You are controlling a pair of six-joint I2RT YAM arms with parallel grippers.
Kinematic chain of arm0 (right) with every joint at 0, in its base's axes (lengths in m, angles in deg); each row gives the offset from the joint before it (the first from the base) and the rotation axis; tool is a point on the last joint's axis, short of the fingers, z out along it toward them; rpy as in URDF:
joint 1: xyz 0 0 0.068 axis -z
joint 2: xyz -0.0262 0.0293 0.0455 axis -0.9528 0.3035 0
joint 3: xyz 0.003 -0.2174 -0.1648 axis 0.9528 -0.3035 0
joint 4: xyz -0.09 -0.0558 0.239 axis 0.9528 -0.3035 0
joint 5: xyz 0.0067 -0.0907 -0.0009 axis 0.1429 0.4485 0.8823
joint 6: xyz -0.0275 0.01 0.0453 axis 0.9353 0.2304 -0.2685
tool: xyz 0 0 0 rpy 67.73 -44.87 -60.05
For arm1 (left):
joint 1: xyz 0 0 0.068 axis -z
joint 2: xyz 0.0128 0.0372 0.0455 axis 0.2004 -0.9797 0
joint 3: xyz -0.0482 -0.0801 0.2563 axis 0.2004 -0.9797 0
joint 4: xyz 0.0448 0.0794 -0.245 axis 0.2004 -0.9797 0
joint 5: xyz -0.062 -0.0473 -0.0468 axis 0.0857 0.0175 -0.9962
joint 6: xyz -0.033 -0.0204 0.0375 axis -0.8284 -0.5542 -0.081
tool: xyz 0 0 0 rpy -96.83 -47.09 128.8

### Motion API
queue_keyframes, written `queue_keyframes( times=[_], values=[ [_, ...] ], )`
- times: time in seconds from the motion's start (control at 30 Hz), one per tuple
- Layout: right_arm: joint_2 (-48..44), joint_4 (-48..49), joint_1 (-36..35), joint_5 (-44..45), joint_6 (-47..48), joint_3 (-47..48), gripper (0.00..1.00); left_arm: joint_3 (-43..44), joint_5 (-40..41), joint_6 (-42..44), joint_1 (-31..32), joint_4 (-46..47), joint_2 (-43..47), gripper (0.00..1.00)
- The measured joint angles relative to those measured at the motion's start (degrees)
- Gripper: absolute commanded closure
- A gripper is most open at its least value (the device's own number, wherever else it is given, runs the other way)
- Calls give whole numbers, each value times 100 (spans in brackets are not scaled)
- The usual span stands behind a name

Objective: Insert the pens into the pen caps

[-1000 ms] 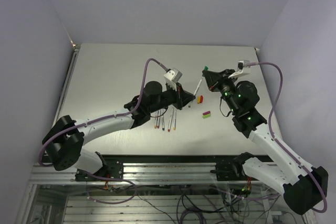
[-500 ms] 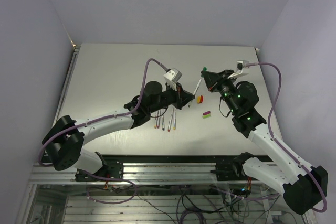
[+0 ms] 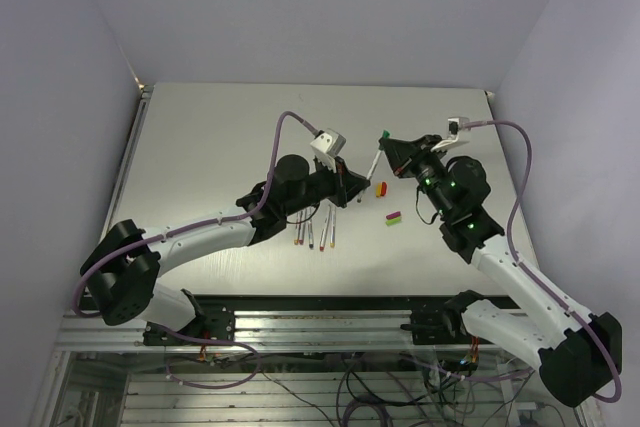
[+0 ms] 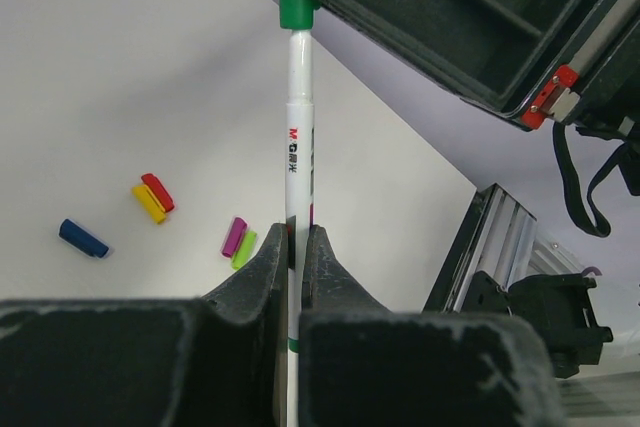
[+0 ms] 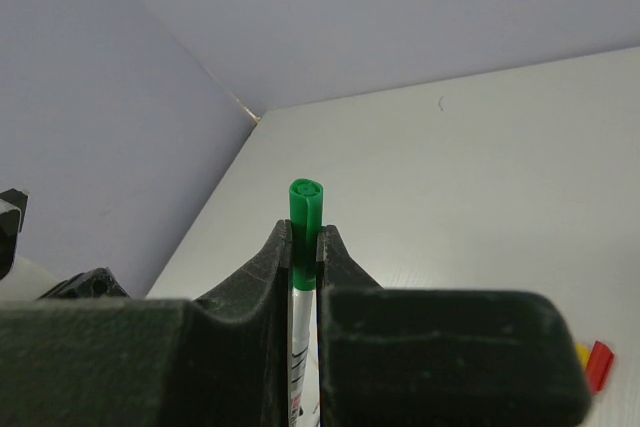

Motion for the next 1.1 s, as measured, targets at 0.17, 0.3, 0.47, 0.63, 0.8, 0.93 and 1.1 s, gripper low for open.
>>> queue_keyframes(
  times=[0.17, 0.3, 0.47, 0.63, 0.8, 0.93, 1.1],
  values=[
    [59, 57, 0, -107, -92, -9, 100, 0, 52, 0, 0, 2, 0, 93],
    [90, 59, 0, -195, -133, -13, 100, 0, 120, -4, 0, 35, 0, 93],
    [199, 243, 7, -503, -199, -127, 100, 0, 203, -74, 0, 107, -35, 93],
    [444, 590, 66, -957, -210, -190, 100, 0, 260, -168, -4, 192, -131, 93],
    [560, 772, 107, -1156, -205, -214, 100, 0, 372, -173, -4, 192, -136, 93],
    [610, 778, 114, -1180, -168, -210, 100, 0, 542, -129, 4, 168, -131, 93],
    [708, 699, 114, -1222, -83, -122, 100, 0, 763, -44, 15, 153, -122, 93]
  ],
)
